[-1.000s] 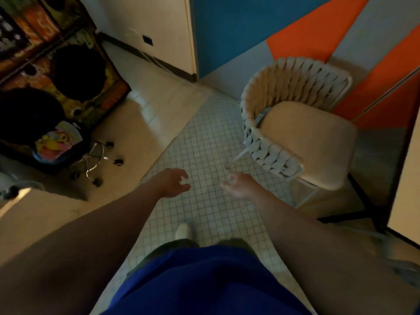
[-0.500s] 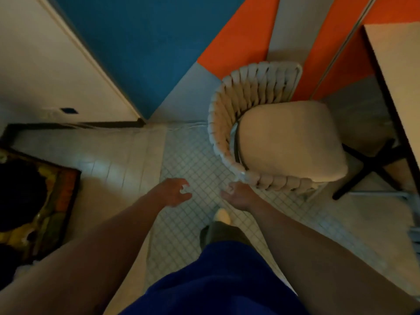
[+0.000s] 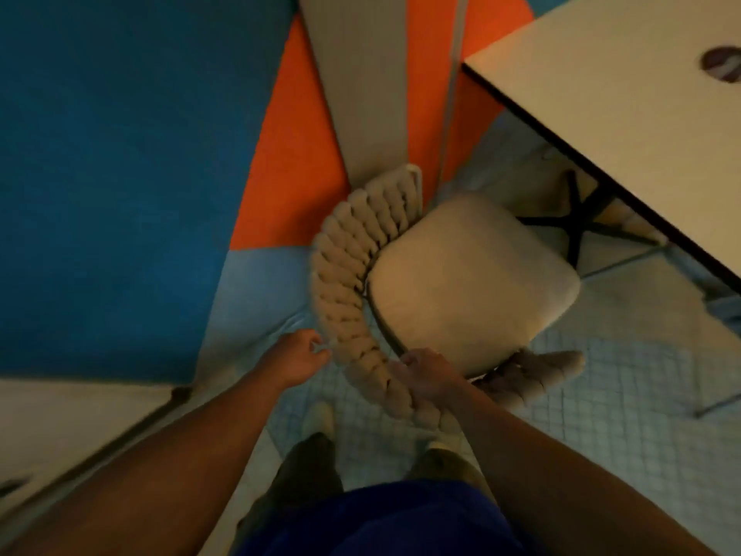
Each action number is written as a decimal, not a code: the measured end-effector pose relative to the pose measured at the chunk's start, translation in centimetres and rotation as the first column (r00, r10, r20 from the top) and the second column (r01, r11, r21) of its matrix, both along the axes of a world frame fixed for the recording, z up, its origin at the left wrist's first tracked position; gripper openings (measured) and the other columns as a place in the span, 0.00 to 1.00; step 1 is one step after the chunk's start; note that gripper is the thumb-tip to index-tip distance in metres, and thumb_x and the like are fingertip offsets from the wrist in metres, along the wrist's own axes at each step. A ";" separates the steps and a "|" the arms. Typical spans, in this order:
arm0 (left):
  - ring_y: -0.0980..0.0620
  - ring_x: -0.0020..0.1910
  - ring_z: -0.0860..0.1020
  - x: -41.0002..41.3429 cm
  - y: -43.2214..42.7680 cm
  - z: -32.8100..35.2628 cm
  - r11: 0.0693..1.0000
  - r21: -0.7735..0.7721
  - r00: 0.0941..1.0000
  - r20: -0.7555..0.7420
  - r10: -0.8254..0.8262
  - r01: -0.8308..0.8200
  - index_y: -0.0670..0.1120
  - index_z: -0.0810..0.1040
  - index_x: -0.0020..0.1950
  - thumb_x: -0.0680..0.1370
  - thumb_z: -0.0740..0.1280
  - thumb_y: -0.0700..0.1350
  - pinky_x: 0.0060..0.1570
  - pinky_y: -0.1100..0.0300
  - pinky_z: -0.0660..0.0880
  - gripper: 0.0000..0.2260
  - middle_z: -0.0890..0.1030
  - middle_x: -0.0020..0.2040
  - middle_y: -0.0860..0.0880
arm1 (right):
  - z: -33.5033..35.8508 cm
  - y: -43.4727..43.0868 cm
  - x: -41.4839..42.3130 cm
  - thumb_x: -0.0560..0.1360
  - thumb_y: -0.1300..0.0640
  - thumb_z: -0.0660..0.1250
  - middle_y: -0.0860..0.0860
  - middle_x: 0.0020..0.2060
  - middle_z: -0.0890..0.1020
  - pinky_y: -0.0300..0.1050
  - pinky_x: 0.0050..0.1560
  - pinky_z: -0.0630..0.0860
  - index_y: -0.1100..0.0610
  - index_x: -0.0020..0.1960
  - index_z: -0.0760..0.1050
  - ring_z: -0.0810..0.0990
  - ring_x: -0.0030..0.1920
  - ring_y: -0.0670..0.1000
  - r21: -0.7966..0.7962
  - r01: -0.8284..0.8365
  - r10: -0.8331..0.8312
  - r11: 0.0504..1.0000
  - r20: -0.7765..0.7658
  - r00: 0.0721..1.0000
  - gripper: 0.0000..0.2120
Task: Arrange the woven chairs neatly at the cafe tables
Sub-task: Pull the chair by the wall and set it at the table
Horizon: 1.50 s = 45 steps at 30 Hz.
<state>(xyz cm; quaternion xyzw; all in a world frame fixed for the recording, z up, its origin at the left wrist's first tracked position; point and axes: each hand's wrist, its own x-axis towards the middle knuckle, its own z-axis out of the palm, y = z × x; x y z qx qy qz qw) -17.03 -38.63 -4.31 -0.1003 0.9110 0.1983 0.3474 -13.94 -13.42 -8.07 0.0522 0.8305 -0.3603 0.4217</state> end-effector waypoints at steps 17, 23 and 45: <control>0.39 0.54 0.81 -17.3 -6.9 -11.6 0.906 0.164 0.753 0.623 0.211 -0.390 0.48 0.75 0.62 0.75 0.73 0.58 0.51 0.40 0.81 0.21 0.80 0.57 0.41 | -9.9 -22.4 -0.1 0.71 0.36 0.70 0.64 0.57 0.78 0.59 0.42 0.82 0.50 0.68 0.70 0.83 0.50 0.67 0.080 0.750 -0.540 -0.657 0.644 -0.542 0.31; 0.38 0.55 0.80 -18.4 -5.4 -13.1 0.647 0.376 0.659 0.703 0.267 -0.663 0.53 0.76 0.64 0.79 0.71 0.46 0.50 0.35 0.79 0.14 0.82 0.58 0.41 | -12.8 -22.3 -3.1 0.75 0.52 0.73 0.60 0.60 0.81 0.63 0.45 0.82 0.56 0.67 0.75 0.80 0.58 0.65 -0.079 0.352 -0.325 -0.933 0.609 -0.723 0.23; 0.37 0.56 0.79 -19.1 4.9 -14.9 0.634 0.508 0.757 0.622 0.197 -0.583 0.51 0.74 0.71 0.80 0.62 0.32 0.37 0.40 0.81 0.22 0.80 0.61 0.38 | -12.7 -11.7 -4.5 0.77 0.62 0.69 0.63 0.57 0.80 0.57 0.36 0.81 0.63 0.64 0.73 0.81 0.53 0.63 -0.142 0.374 -0.387 -0.917 0.552 -0.739 0.17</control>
